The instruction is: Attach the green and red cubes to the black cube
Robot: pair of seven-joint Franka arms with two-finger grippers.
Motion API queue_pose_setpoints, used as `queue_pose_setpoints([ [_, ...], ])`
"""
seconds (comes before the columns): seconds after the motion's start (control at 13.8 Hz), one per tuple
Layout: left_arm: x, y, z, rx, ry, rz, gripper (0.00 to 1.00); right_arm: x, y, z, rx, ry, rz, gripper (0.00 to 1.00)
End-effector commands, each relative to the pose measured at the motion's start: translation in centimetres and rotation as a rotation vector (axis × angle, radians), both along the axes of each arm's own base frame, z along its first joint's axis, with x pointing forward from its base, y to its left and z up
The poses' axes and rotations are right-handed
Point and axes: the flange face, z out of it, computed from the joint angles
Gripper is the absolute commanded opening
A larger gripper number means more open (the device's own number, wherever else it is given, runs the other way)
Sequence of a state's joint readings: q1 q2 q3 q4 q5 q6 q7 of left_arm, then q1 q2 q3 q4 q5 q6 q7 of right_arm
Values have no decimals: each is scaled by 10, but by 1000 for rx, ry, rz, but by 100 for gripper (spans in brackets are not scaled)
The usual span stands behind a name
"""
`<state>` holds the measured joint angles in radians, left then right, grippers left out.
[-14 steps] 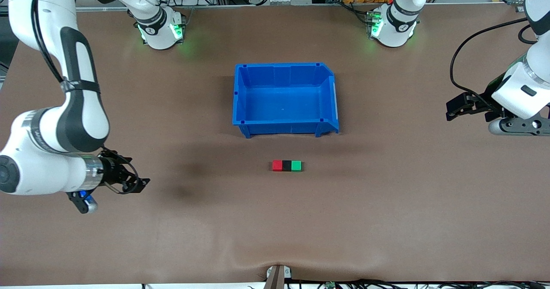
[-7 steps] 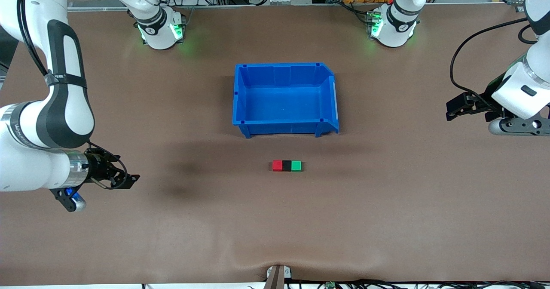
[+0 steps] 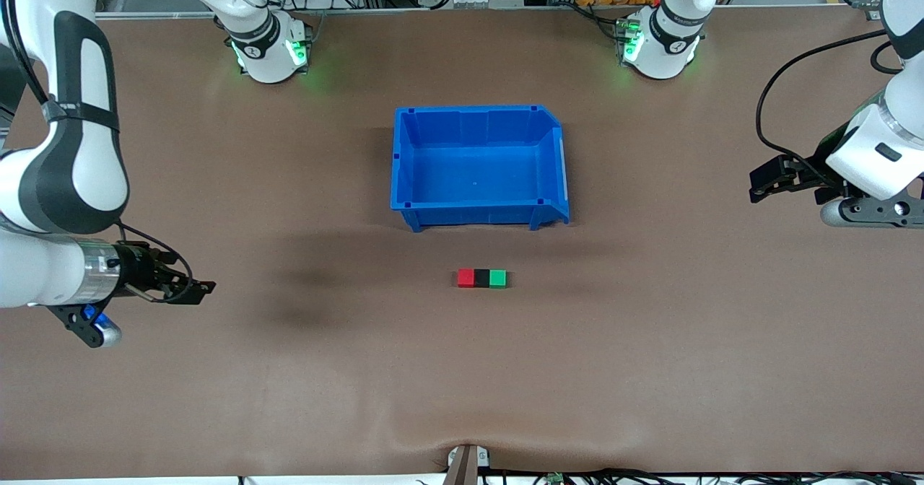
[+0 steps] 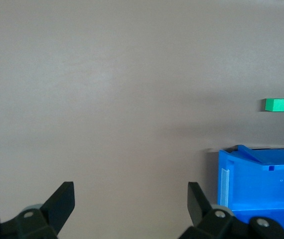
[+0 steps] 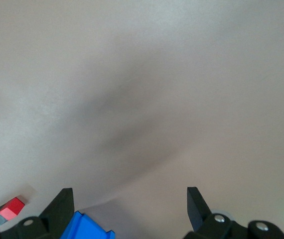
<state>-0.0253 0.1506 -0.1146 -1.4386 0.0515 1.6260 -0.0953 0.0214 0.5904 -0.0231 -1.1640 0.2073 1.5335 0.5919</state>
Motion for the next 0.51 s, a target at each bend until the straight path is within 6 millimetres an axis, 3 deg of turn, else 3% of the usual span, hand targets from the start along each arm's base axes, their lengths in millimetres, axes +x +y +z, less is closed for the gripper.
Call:
queue_pose_setpoints([
  [0.0,-2,3,7,14,-12,-12,100,-10,-5,13,0,-8,40,100],
  [0.44,-2,3,7,14,-14,-12,100,-20,-11,43,-2,-38,122,100],
])
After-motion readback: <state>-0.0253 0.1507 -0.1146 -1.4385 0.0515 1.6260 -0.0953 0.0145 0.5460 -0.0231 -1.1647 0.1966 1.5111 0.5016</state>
